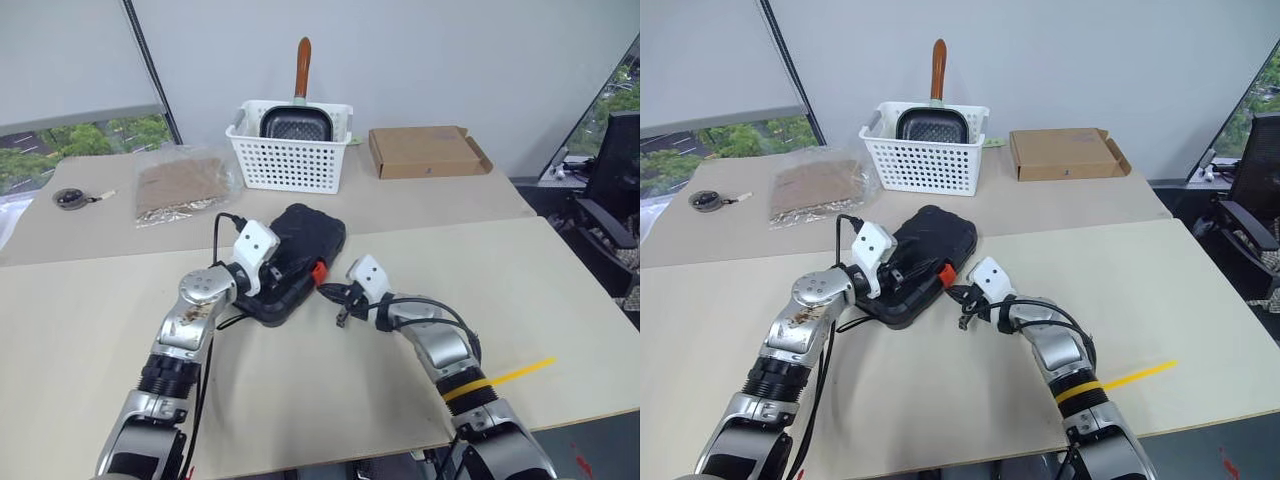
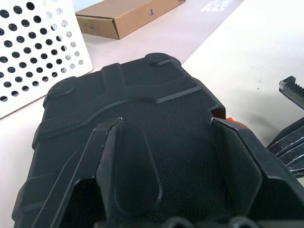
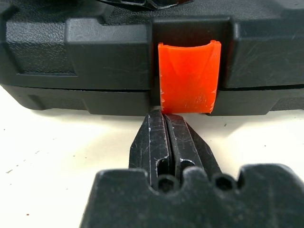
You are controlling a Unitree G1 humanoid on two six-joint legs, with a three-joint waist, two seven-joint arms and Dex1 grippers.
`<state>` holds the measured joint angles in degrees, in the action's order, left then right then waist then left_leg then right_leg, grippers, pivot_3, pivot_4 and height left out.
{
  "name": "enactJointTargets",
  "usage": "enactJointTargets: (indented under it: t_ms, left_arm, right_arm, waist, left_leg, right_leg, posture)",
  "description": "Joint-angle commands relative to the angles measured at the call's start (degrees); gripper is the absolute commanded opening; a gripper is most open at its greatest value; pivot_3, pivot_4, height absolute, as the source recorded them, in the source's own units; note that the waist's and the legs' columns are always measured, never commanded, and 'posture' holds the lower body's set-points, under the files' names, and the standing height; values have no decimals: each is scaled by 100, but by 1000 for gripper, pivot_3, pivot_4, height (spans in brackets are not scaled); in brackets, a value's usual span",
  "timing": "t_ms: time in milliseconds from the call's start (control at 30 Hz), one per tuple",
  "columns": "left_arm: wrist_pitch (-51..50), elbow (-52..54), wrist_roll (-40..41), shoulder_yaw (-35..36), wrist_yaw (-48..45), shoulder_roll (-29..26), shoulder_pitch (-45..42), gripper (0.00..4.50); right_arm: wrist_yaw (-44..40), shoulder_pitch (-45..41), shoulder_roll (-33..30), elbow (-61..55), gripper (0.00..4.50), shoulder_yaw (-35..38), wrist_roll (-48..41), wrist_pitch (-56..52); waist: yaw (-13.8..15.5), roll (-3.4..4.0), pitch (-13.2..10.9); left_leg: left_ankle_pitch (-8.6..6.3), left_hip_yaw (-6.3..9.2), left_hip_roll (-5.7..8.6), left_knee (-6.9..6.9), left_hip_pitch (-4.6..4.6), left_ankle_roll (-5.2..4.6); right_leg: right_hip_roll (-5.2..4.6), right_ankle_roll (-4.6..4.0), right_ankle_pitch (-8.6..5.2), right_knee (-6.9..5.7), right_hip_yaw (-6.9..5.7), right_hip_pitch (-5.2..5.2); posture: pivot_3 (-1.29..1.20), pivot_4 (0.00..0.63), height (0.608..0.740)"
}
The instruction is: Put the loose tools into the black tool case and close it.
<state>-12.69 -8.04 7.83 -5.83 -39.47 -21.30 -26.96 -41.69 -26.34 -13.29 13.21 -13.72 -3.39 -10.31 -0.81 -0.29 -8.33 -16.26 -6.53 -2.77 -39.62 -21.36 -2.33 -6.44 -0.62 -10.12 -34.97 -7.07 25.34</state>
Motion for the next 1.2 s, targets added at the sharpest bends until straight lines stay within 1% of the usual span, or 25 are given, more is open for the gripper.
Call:
enactJointTargets:
  t_ms: [33, 167, 233, 300, 367, 400, 500, 567, 600, 633, 667, 733, 767, 833, 967, 1200]
  left_arm:
    - [-235, -386, -168, -206, -20, -26, 397, 3158]
    - [-58, -122, 33, 14, -153, -130, 546, 3158]
    - [29, 120, 281, 226, -264, -167, 659, 3158]
    - [92, 587, 752, 561, -545, -256, 923, 3158]
    - [110, 965, 1118, 878, -724, -361, 1183, 3158]
    - [96, 1188, 1328, 1072, -803, -436, 1353, 3158]
    - [-3, 1771, 1869, 1655, -968, -704, 1952, 3158]
    - [-85, 2067, 2149, 2096, -1036, -897, 2505, 3158]
    - [-104, 2158, 2225, 2231, -1036, -953, 2710, 3158]
    - [-91, 2244, 2271, 2375, -1045, -1010, 2960, 3158]
    - [-69, 2321, 2290, 2478, -1053, -1055, 3185, 3158]
    - [40, 2432, 2249, 2708, -1072, -1130, 3714, 3158]
    - [63, 2478, 2249, 2795, -1066, -1130, 3921, 3158]
    - [123, 2592, 2234, 2915, -1063, -1094, 4365, 3158]
    - [333, 2800, 1929, 2844, -886, -955, 5067, 3158]
    - [737, 2922, 1440, 2587, -505, -687, 5342, 3158]
  right_arm:
    - [-109, 96, -222, -538, 34, 195, -143, 97]
    - [-261, 447, -549, -730, 34, 383, -249, 243]
    - [-358, 594, -645, -895, 34, 525, -421, 170]
    - [-644, 807, -830, -1053, 34, 739, -723, 227]
    - [-782, 982, -1014, -1163, 611, 923, -891, 199]
    - [-845, 1077, -1126, -1212, 755, 1018, -963, 216]
    - [-1007, 1355, -1422, -1258, 1805, 1357, -1169, 345]
    - [-1186, 1552, -1615, -1281, 2553, 1631, -1375, 427]
    - [-1249, 1620, -1680, -1288, 2789, 1715, -1447, 466]
    - [-1325, 1691, -1746, -1280, 3256, 1812, -1523, 503]
    - [-1394, 1755, -1807, -1262, 3482, 1893, -1580, 546]
    - [-1521, 1880, -1947, -1158, 4245, 2107, -1690, 633]
    - [-1568, 1924, -2005, -1100, 4464, 2194, -1732, 664]
    - [-1690, 2005, -2131, -975, 4464, 2328, -1796, 749]
    - [-1849, 2068, -2263, -782, 4464, 2480, -1846, 865]
    - [-1958, 2020, -2306, -593, 4464, 2486, -1810, 1042]
  waist:
    - [7, 0, 0]
    - [5, 0, 0]
    - [-17, 0, 0]
    - [-32, -1, -1]
    - [-30, -3, -2]
    - [-19, -5, -4]
    - [2, -10, -7]
    - [13, -20, -13]
    - [26, -25, -16]
    - [37, -26, -16]
    - [44, -27, -17]
    - [73, -30, -19]
    - [85, -31, -20]
    - [110, -33, -21]
    - [169, -35, -22]
    - [193, -36, -23]
  left_leg:
    - [1, 0, 2, 0, -2, -1]
    - [-3, -1, 3, 0, -3, -13]
    - [-7, -2, 1, 1, -4, -20]
    - [-10, -5, -2, 12, -2, -20]
    - [-8, -11, -1, 37, -3, -19]
    - [-7, -12, -1, 47, -3, -16]
    - [-4, -13, -1, 63, -14, -9]
    - [-4, -16, 0, 64, -48, -9]
    - [-4, -16, 0, 64, -52, -8]
    - [-4, -16, 2, 63, -55, -8]
    - [-4, -16, 5, 62, -57, -9]
    - [-7, -16, 7, 61, -62, -14]
    - [-8, -16, 8, 61, -62, -17]
    - [-12, -16, 12, 60, -65, -22]
    - [-16, -13, 11, 62, -70, -26]
    - [-15, -12, 12, 61, -73, -27]
  right_leg:
    - [-2, 0, 0, 2, 0, 0]
    - [-3, -3, -3, 9, 1, -2]
    - [-1, -9, -7, 11, 2, 2]
    - [1, -13, -15, 10, 3, 11]
    - [2, -14, -21, 11, 6, 26]
    - [4, -13, -25, 9, 7, 31]
    - [9, -15, -28, 9, 6, 53]
    - [11, -15, -28, 11, 4, 81]
    - [10, -15, -29, 12, 3, 83]
    - [7, -14, -29, 17, 2, 82]
    - [4, -14, -30, 24, 3, 81]
    - [2, -13, -29, 47, 2, 77]
    - [2, -14, -30, 52, 2, 76]
    - [-2, -14, -30, 60, 3, 76]
    - [0, -17, -31, 74, 0, 76]
    - [2, -17, -29, 76, -1, 75]
  posture:
    - [0, 150, 700]
    - [0, 150, 700]
    - [0, 150, 700]
    - [0, 150, 700]
    - [0, 150, 700]
    - [0, 150, 700]
    - [0, 150, 700]
    - [0, 150, 700]
    - [0, 150, 700]
    - [0, 150, 700]
    - [0, 150, 700]
    - [0, 150, 700]
    - [0, 150, 700]
    - [0, 150, 700]
    - [0, 150, 700]
    - [0, 150, 700]
